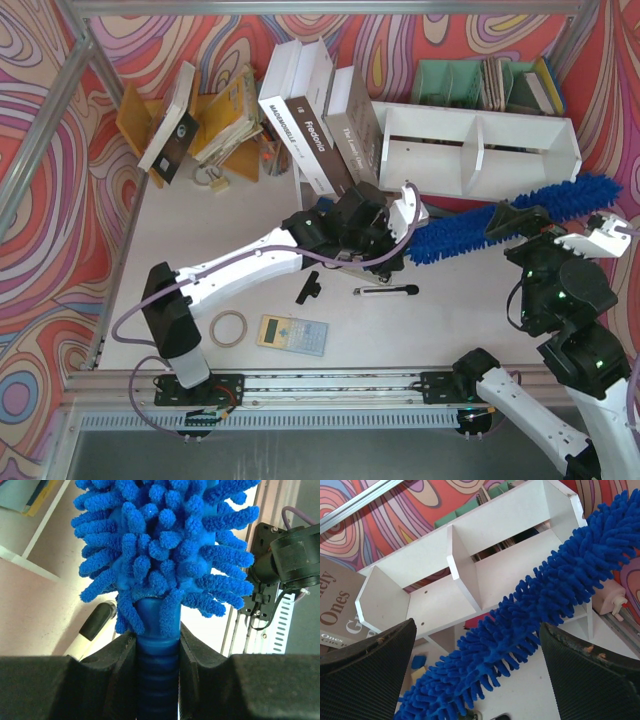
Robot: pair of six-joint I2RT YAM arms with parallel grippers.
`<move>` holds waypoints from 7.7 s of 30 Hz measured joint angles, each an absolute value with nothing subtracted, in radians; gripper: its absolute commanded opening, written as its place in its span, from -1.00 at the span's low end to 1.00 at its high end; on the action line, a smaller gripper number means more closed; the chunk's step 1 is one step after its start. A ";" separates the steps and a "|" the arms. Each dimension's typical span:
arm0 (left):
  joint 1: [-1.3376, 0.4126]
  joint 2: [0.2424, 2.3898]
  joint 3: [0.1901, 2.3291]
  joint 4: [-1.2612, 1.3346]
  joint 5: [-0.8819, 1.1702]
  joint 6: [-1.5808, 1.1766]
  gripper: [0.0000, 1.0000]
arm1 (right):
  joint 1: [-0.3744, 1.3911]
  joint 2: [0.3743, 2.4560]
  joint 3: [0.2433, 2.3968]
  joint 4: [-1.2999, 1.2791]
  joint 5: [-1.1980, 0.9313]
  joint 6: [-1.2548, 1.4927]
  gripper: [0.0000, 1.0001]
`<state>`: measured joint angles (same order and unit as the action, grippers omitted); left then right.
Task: Dust the bookshelf with a duster
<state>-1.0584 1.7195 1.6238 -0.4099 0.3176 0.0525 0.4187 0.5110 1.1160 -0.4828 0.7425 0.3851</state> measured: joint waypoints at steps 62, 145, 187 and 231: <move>-1.051 1.733 1.411 -0.229 0.411 -0.016 -1.00 | 0.419 0.511 1.126 -0.482 0.755 0.414 0.97; -1.181 1.515 0.894 -0.104 -0.121 -0.476 -1.00 | 0.419 0.414 0.889 -0.357 0.829 0.281 0.97; -1.211 1.163 0.776 -0.365 -0.203 -0.623 -1.00 | 0.419 0.445 0.929 -0.357 0.824 0.289 0.97; -1.297 1.070 0.697 -0.345 -0.376 -0.537 -1.00 | 0.419 0.432 0.927 -0.380 0.810 0.332 0.97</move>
